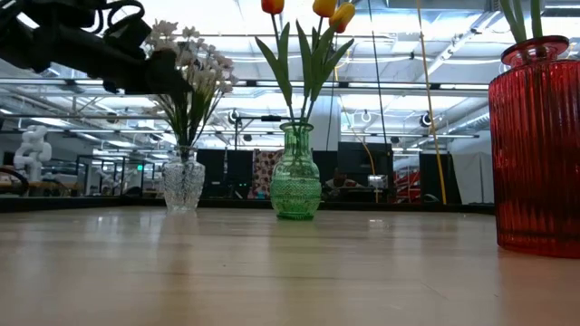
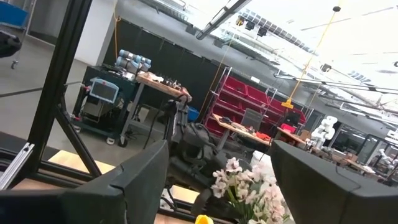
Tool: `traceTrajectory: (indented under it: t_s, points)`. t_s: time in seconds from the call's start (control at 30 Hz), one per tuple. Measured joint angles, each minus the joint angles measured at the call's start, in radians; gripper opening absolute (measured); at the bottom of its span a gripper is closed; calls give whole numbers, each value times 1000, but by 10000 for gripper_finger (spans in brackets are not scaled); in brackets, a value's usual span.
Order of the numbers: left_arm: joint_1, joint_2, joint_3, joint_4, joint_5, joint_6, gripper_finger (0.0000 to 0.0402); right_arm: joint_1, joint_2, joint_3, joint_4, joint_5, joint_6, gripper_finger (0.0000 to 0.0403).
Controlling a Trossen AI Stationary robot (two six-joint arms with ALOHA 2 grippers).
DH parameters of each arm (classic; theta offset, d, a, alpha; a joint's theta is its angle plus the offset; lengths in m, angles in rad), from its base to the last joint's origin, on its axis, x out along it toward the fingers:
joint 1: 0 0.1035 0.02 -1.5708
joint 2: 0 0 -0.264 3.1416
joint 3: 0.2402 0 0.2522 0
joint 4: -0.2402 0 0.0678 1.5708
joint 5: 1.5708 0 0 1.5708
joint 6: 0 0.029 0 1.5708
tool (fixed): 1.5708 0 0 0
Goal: Sort flowers into vase by color
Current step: Put the white flowers into the transparent vase
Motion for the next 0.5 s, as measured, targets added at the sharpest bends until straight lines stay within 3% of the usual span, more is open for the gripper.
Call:
traceTrajectory:
  t_s: [0.3,0.5]
  points:
    - [-61,-127,7,-235,-49,-80,299,0,0,0,0,0,10,276]
    - [-64,-153,124,-624,-13,-241,300,0,0,0,-2,0,9,276]
